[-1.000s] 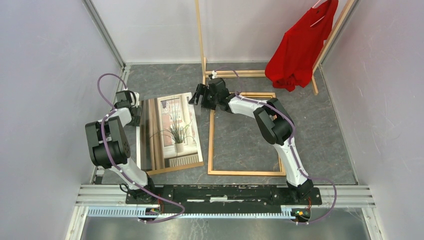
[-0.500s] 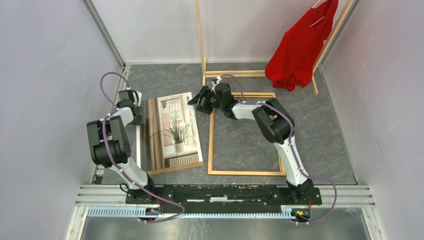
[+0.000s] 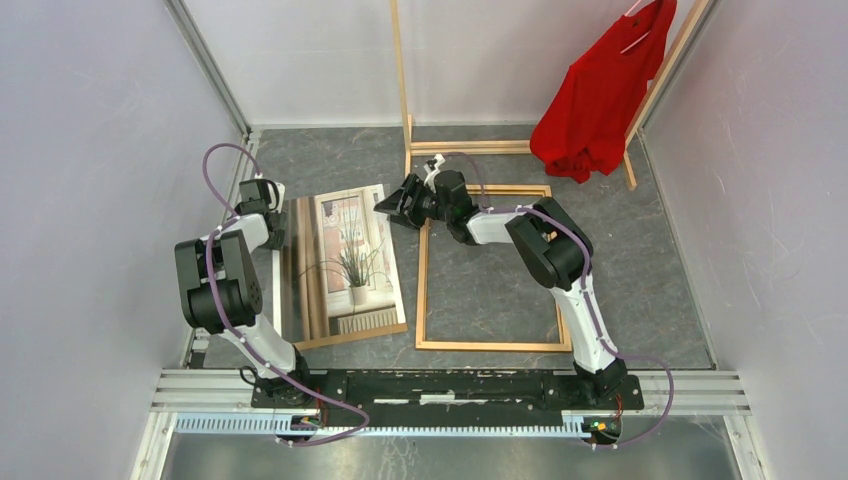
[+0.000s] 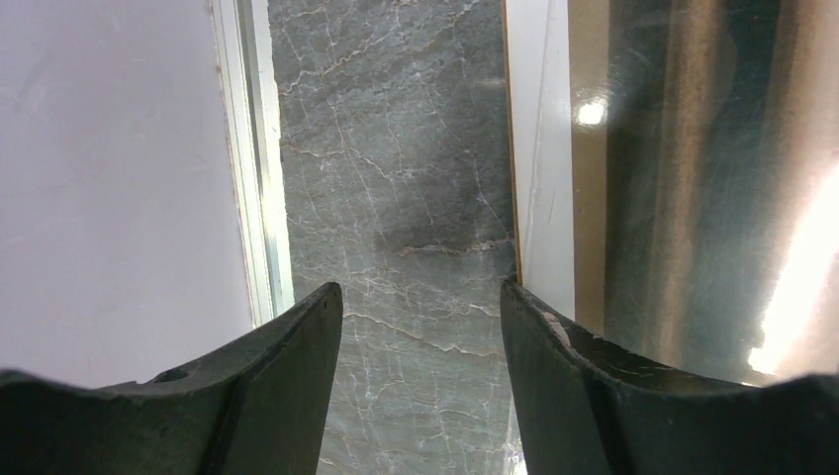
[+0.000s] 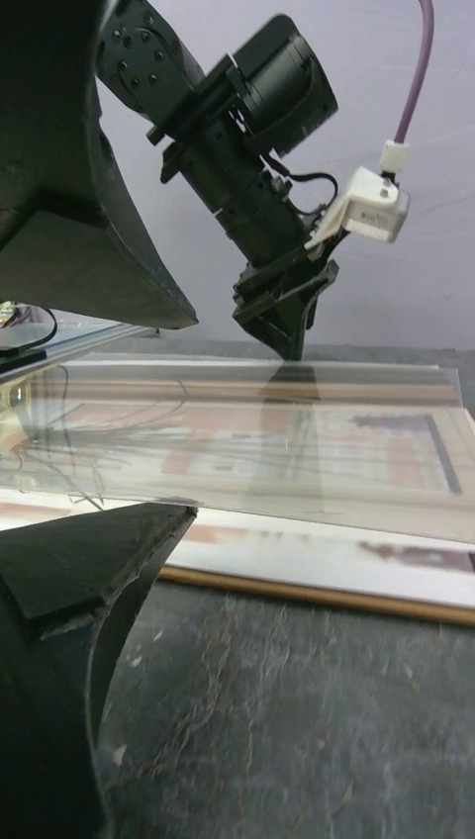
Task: Put the photo into the frame
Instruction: Pick up the photo frame item at the center of the board, then place the photo frame item in the photo frame.
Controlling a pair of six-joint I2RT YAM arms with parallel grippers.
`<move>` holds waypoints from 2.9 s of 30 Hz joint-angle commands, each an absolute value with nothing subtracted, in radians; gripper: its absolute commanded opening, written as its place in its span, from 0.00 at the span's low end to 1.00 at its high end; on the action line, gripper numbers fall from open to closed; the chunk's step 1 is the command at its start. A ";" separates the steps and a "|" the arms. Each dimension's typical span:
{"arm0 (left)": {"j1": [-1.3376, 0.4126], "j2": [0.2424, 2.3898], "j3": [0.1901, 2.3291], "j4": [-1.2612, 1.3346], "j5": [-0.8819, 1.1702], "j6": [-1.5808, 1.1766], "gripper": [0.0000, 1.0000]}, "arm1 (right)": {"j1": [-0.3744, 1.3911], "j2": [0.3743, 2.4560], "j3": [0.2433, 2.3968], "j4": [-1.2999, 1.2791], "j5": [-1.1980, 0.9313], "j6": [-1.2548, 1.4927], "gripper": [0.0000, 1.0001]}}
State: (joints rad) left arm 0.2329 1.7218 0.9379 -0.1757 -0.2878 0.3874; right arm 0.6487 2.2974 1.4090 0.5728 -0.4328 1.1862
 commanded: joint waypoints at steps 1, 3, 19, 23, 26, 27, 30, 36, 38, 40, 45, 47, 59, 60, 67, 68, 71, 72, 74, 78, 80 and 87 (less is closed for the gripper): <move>0.219 1.790 0.901 -0.258 -0.210 0.403 0.68 | 0.664 2.227 1.395 0.697 -0.474 1.200 0.68; 0.218 1.790 0.901 -0.259 -0.213 0.405 0.68 | 0.667 2.221 1.388 0.708 -0.477 1.196 0.64; 0.241 1.751 0.940 -0.316 -0.209 0.427 0.73 | 0.680 2.191 1.420 0.621 -0.494 1.142 0.12; 0.267 1.695 0.993 -0.385 -0.204 0.460 0.97 | 0.632 2.066 1.354 0.541 -0.570 1.092 0.00; 0.267 1.638 1.028 -0.427 -0.202 0.485 1.00 | 0.568 1.930 1.262 0.406 -0.642 0.996 0.00; 0.267 1.625 1.047 -0.452 -0.192 0.485 1.00 | 0.547 1.882 1.234 0.359 -0.667 0.957 0.00; 0.247 1.606 1.113 -0.524 -0.158 0.476 1.00 | 0.483 1.765 1.177 0.111 -0.695 0.763 0.00; 0.073 1.579 1.135 -0.562 -0.189 0.445 1.00 | 0.316 1.611 1.125 -0.370 -0.564 0.356 0.00; 0.016 1.590 1.146 -0.579 -0.184 0.418 1.00 | 0.272 1.584 1.121 -0.463 -0.455 0.277 0.00; -0.067 1.606 1.155 -0.583 -0.189 0.398 1.00 | 0.257 1.572 1.135 -0.534 -0.335 0.218 0.00; -0.177 1.657 1.175 -0.583 -0.205 0.369 1.00 | 0.253 1.605 1.235 -0.666 -0.149 0.145 0.00; -0.210 1.676 1.181 -0.583 -0.211 0.367 1.00 | 0.250 1.613 1.266 -0.692 -0.100 0.132 0.00; -0.349 1.741 1.207 -0.581 -0.238 0.353 1.00 | 0.176 1.573 1.247 -0.633 -0.138 0.138 0.00; -0.355 1.745 1.207 -0.581 -0.239 0.353 1.00 | 0.165 1.563 1.235 -0.618 -0.161 0.144 0.00; -0.399 1.767 1.209 -0.583 -0.244 0.339 1.00 | 0.106 1.540 1.184 -0.516 -0.374 0.160 0.00; -0.402 1.769 1.210 -0.583 -0.243 0.337 1.00 | 0.106 1.544 1.184 -0.509 -0.395 0.159 0.00; -0.412 1.778 1.216 -0.583 -0.241 0.330 1.00 | 0.100 1.537 1.171 -0.472 -0.473 0.158 0.00; -0.415 1.781 1.216 -0.583 -0.240 0.329 1.00 | 0.101 1.528 1.159 -0.455 -0.507 0.162 0.00; -0.419 1.785 1.219 -0.583 -0.238 0.328 1.00 | 0.101 1.511 1.141 -0.425 -0.543 0.168 0.00; -0.429 1.798 1.228 -0.583 -0.232 0.323 1.00 | 0.095 1.504 1.136 -0.414 -0.550 0.180 0.00; -0.433 1.806 1.233 -0.583 -0.230 0.321 1.00 | 0.090 1.505 1.131 -0.406 -0.555 0.190 0.00; -0.444 1.819 1.228 -0.577 -0.226 0.319 1.00 | 0.087 1.536 1.107 -0.375 -0.583 0.232 0.00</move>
State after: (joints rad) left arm -0.4362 1.8103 1.1995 -0.5892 -0.2333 0.3599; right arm 0.0902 1.5364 1.1145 -0.4297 -0.5377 0.1955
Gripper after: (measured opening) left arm 0.995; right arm 0.009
